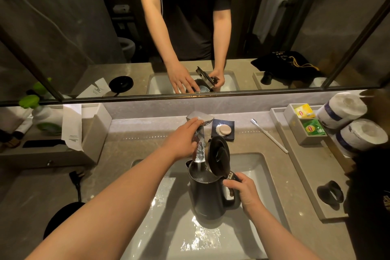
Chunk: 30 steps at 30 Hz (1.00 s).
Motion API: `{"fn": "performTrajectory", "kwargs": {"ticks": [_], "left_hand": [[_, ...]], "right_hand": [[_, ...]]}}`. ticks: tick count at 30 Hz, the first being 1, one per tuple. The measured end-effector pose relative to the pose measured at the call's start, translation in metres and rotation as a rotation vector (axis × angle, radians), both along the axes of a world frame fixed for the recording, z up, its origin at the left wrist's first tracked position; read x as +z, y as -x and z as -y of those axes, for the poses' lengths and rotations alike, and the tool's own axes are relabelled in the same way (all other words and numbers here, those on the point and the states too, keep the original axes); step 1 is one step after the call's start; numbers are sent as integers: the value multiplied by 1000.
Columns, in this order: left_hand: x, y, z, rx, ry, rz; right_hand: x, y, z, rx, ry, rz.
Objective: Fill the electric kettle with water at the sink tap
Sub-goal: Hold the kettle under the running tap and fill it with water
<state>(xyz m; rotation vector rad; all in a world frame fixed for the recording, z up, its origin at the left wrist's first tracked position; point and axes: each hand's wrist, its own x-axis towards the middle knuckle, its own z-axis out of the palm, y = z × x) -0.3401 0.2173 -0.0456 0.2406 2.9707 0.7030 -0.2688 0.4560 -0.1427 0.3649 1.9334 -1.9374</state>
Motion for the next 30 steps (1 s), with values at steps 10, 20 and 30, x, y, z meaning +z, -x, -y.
{"fn": "performTrajectory", "kwargs": {"ticks": [10, 20, 30], "left_hand": [[-1, 0, 0, 8, 0, 2], [0, 0, 1, -10, 0, 1], [4, 5, -1, 8, 2, -15]], "right_hand": [[3, 1, 1, -4, -20, -7], [1, 1, -1, 16, 0, 2], [2, 3, 0, 22, 0, 3]]}}
